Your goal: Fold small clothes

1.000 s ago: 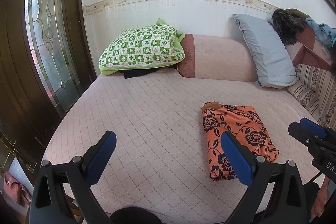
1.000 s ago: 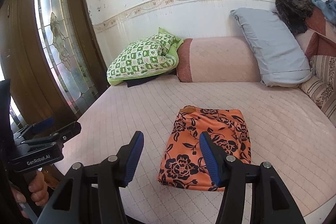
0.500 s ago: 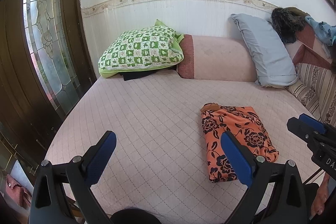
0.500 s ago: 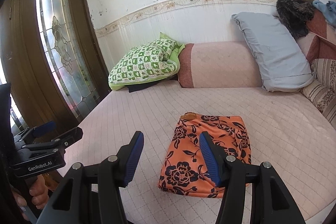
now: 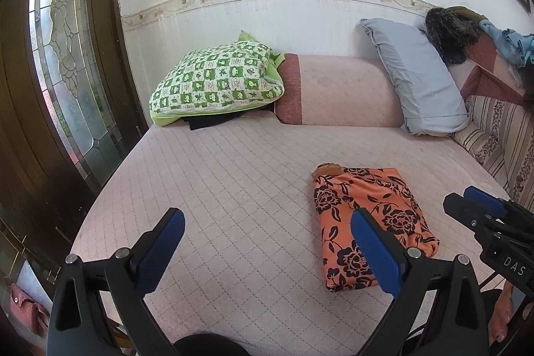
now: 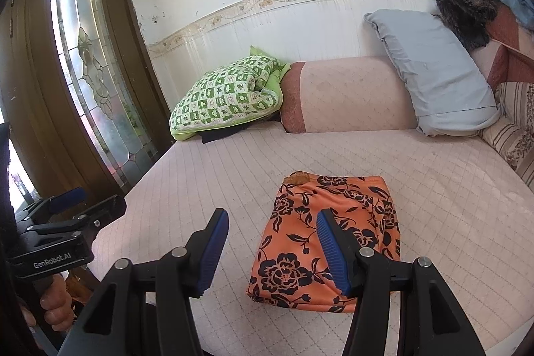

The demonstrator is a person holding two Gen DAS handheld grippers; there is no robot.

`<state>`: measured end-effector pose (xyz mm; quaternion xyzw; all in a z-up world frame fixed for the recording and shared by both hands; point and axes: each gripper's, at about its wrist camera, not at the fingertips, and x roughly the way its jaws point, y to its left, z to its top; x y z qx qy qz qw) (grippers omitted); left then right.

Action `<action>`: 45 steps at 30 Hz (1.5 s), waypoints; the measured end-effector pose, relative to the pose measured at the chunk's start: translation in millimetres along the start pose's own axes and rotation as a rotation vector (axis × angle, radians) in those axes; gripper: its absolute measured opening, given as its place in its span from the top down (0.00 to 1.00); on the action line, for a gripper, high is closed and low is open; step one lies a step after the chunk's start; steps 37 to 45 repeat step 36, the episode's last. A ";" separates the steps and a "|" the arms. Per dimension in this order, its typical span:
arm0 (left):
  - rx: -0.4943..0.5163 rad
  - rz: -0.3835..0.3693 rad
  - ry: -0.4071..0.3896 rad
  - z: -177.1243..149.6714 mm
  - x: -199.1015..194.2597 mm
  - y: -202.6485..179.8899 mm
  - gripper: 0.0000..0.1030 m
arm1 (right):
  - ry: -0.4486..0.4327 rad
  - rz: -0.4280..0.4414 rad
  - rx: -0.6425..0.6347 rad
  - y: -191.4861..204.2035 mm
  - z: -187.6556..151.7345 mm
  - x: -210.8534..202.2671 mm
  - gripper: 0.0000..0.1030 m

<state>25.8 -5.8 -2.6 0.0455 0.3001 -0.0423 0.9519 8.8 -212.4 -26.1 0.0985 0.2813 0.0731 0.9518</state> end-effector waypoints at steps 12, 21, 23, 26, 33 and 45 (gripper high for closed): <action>0.000 -0.039 0.000 2.9 6.3 -4.8 0.03 | 0.007 -0.031 0.001 -6.6 -1.0 -1.4 0.43; -0.002 -0.044 0.008 0.4 6.3 -4.1 0.03 | 0.015 -0.025 0.000 -4.7 -3.0 0.6 0.43; -0.005 -0.045 0.009 1.2 7.0 -3.5 0.03 | 0.017 -0.018 -0.005 -3.4 -3.5 2.3 0.43; -0.006 -0.047 0.012 1.9 8.8 -4.5 0.03 | 0.018 -0.011 -0.004 -3.1 -3.7 4.9 0.43; -0.012 -0.082 0.018 4.7 16.1 -9.5 0.03 | 0.027 0.000 0.008 -8.0 -3.0 15.1 0.43; -0.004 -0.100 0.024 7.8 24.0 -14.0 0.03 | 0.030 -0.004 0.009 -11.2 -3.1 20.7 0.43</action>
